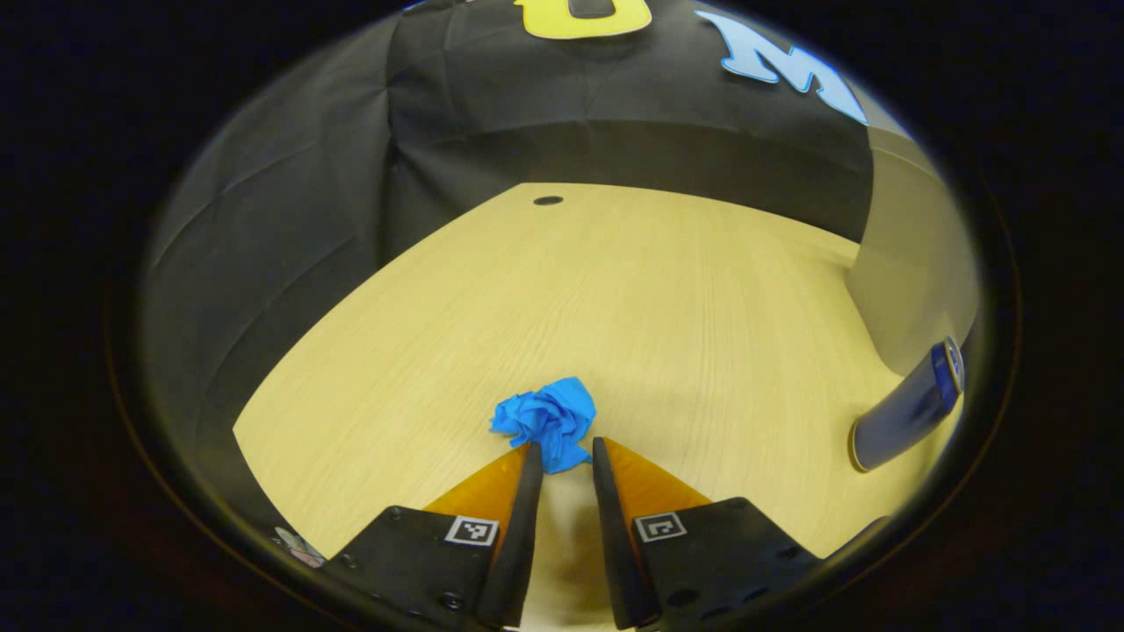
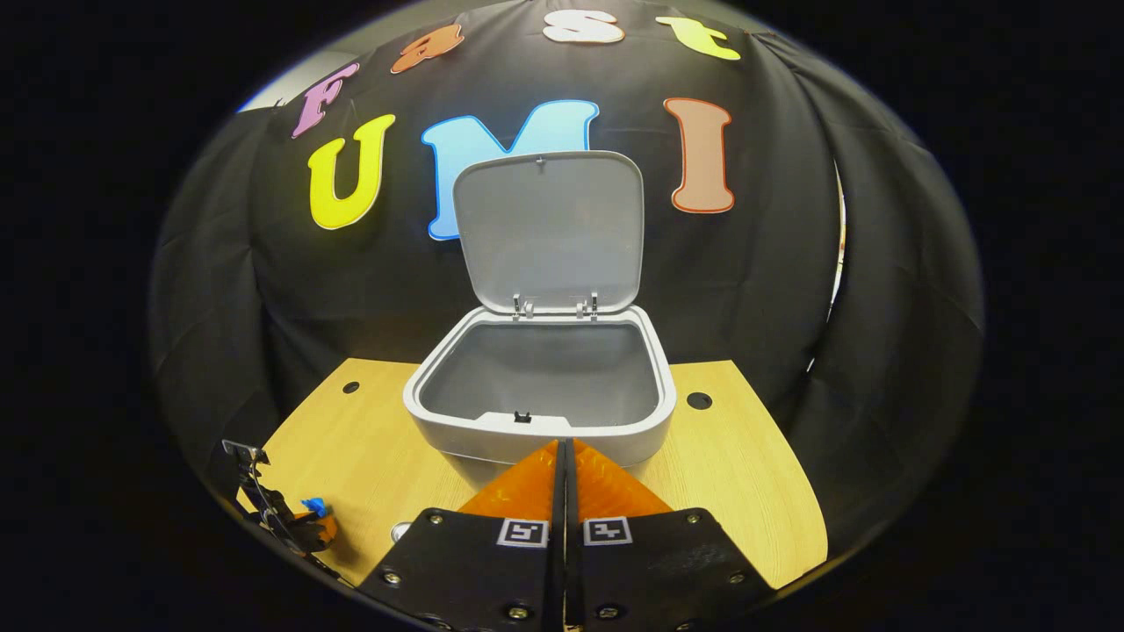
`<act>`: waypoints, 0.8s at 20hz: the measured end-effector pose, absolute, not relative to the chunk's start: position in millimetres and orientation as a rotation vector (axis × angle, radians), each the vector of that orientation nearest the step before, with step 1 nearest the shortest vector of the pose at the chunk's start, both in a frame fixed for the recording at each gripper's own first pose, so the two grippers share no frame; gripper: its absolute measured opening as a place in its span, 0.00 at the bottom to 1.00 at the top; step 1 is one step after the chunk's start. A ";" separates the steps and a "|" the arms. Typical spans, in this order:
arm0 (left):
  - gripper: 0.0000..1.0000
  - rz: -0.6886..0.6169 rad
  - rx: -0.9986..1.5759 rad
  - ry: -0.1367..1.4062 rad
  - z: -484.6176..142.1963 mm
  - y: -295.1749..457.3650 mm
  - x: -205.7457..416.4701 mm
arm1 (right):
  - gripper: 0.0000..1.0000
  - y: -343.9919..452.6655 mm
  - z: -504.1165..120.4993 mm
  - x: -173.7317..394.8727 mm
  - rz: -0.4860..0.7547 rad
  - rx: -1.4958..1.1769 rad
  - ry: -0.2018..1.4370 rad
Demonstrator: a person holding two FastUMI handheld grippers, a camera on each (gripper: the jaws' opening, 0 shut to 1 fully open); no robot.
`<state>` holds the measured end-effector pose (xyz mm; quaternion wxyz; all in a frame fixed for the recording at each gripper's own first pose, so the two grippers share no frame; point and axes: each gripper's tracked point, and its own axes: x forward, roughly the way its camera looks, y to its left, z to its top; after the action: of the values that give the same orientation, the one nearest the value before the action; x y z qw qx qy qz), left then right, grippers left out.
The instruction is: Press the lid of the desktop garbage bin to open it, pick up the crumpled paper on the desktop and throw it into the bin, then pick up the pop can on the desktop and drop it into the bin, and finally close the garbage bin lid.
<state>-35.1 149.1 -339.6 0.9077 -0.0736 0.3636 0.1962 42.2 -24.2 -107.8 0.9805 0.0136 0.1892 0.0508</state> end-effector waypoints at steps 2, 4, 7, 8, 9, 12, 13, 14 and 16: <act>0.44 0.404 -0.129 0.736 -306.3 151.4 -15.6 | 0.00 -24.1 -107.1 41.5 0.105 0.026 0.378; 0.45 0.392 -0.113 0.709 -270.6 151.5 7.7 | 0.00 -24.7 -108.0 41.3 0.104 0.029 0.375; 0.48 0.357 -0.129 0.644 -231.2 147.8 32.6 | 0.01 -27.8 -110.1 36.1 0.098 0.048 0.376; 0.45 0.346 -0.133 0.634 -223.0 140.3 39.1 | 0.01 -29.5 -110.6 34.8 0.094 0.052 0.376; 0.45 0.340 -0.136 0.623 -214.8 140.1 50.2 | 0.01 -31.6 -111.1 33.1 0.091 0.058 0.376; 0.39 0.306 -0.122 0.562 -178.2 133.6 79.0 | 0.01 -38.6 -111.9 27.7 0.071 0.089 0.370; 0.45 0.298 -0.113 0.555 -172.5 131.7 85.0 | 0.00 -40.2 -112.2 26.0 0.066 0.102 0.368; 0.45 0.290 -0.109 0.545 -165.0 130.0 90.3 | 0.01 -41.9 -112.4 24.9 0.062 0.110 0.367; 0.45 0.266 -0.092 0.509 -138.5 121.9 107.5 | 0.00 -46.3 -114.1 23.5 0.051 0.125 0.364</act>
<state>107.5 121.9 -138.5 0.9581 -0.0452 0.2507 0.1309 23.5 -46.3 -114.1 0.9812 0.0623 0.1808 0.0253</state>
